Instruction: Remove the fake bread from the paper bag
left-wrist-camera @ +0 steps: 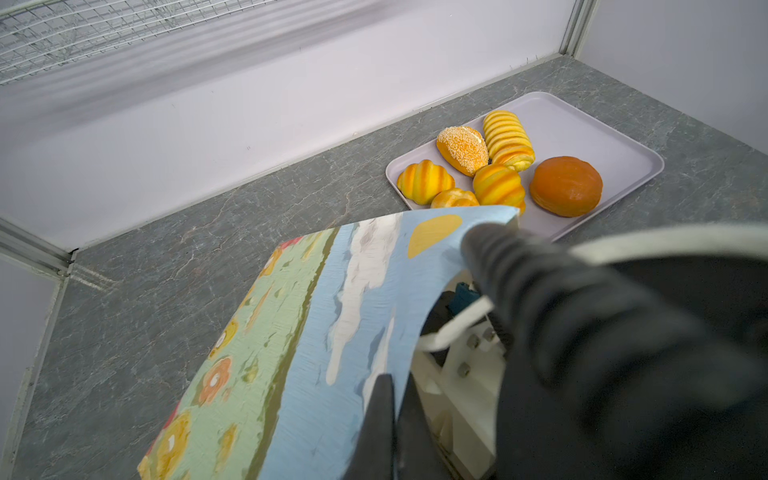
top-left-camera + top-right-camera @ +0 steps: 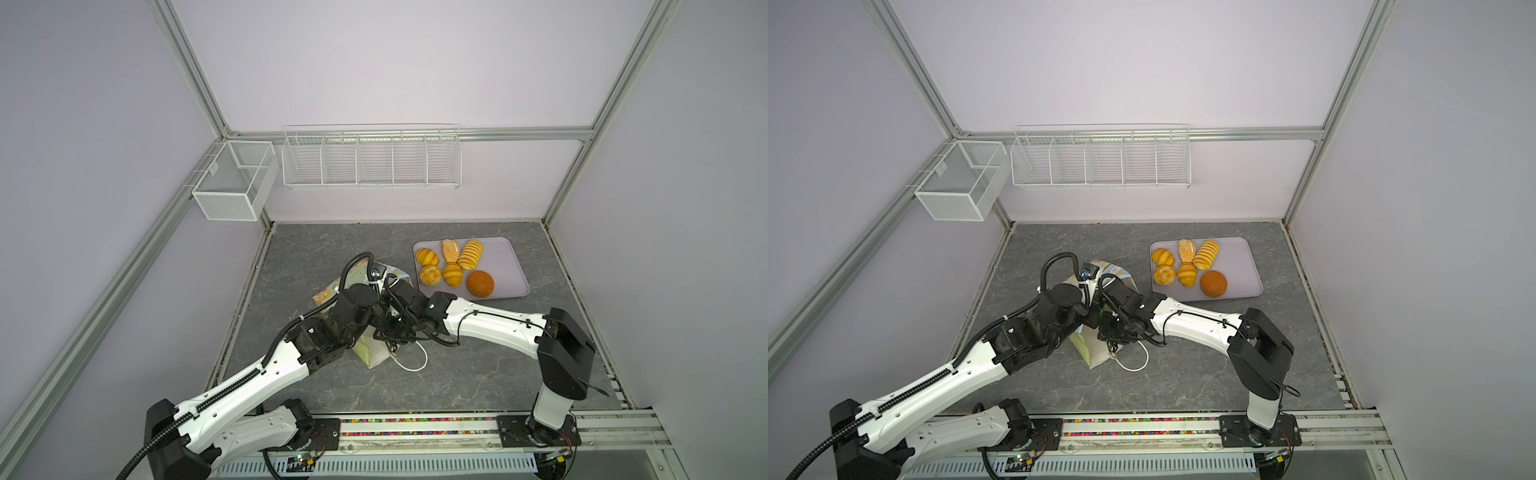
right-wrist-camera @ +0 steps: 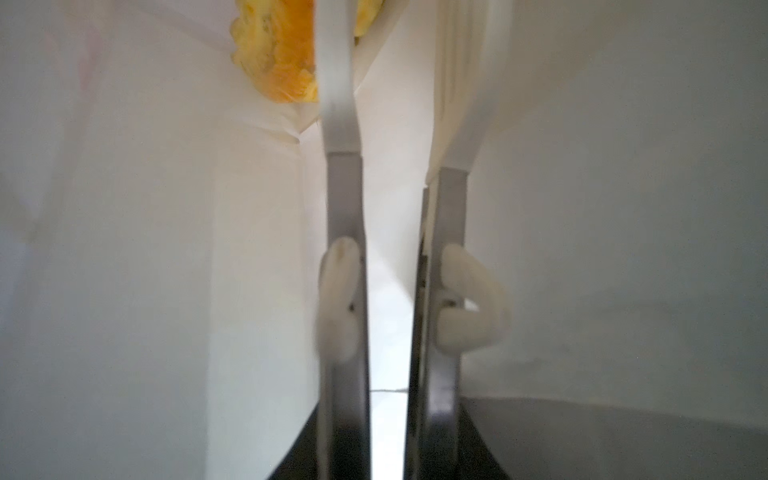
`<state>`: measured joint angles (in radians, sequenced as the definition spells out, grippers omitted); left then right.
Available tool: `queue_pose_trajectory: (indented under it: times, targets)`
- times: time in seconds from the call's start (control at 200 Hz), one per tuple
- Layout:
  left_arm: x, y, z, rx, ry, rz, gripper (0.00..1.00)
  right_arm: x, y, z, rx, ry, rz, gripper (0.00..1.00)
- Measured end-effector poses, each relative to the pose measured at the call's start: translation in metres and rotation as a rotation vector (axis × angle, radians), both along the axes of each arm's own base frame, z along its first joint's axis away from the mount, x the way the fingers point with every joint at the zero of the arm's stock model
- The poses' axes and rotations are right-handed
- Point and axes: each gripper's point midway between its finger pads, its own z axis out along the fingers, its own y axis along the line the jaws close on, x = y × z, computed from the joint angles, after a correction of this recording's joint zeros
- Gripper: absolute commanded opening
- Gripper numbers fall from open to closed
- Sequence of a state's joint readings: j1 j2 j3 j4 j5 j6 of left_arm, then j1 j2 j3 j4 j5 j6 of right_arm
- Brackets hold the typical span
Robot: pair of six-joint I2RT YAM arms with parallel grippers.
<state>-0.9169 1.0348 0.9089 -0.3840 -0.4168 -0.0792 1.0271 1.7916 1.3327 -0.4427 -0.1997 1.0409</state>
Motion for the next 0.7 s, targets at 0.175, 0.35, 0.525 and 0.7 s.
queue_pose_trajectory:
  times: [0.175,0.35,0.525,0.7]
  targets:
    - [-0.001,-0.002,0.001,-0.022,0.007,-0.002,0.00,-0.001,0.001,0.000,0.008,0.010,-0.002,0.39]
    - [-0.001,-0.004,0.004,-0.032,0.006,-0.010,0.00,-0.002,0.007,0.004,0.041,0.030,-0.011,0.43]
    - [0.001,-0.002,0.005,-0.039,0.007,0.002,0.00,0.000,0.014,0.007,0.068,0.044,-0.018,0.46]
    - [0.005,0.000,0.006,-0.054,0.011,0.026,0.00,0.005,0.020,0.005,0.088,0.064,-0.024,0.46]
